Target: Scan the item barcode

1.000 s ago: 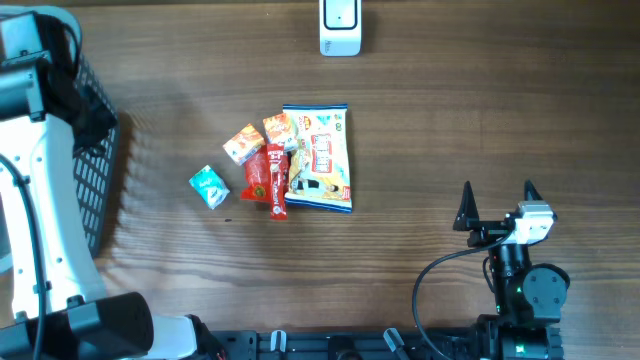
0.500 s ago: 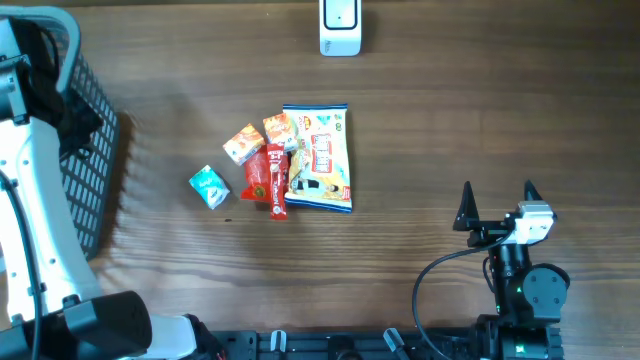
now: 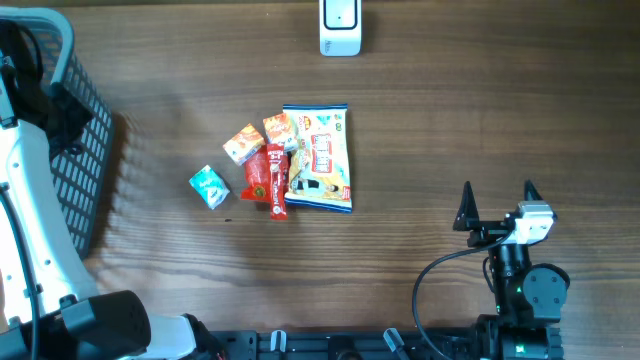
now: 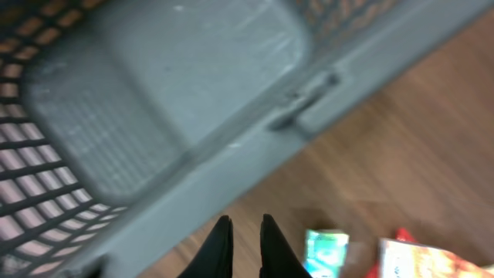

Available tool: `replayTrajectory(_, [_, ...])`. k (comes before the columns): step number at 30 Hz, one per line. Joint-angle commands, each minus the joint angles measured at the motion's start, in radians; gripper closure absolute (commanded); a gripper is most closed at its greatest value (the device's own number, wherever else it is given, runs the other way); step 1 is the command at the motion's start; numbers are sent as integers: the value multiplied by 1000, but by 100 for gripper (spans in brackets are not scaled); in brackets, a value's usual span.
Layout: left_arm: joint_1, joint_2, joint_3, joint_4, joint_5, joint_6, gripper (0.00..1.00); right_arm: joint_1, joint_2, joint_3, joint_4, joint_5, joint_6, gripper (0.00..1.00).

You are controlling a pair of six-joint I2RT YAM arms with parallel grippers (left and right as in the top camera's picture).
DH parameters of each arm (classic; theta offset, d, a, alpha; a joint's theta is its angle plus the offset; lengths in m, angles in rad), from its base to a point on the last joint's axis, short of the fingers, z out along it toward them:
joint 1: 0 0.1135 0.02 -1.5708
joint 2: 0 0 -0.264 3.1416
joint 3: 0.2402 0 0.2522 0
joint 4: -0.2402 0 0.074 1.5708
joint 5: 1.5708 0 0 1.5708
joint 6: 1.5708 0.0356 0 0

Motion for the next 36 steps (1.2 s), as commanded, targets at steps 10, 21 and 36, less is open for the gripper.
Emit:
replayTrajectory(10, [8, 83, 0, 121, 141, 0, 96, -4, -5, -3, 3, -8, -10, 0])
replayTrajectory(21, [28, 144, 1, 167, -46, -1, 96, -4, -5, -3, 3, -8, -10, 0])
replayTrajectory(36, [19, 39, 1, 44, -38, -2, 96, -4, -5, -3, 3, -8, -10, 0])
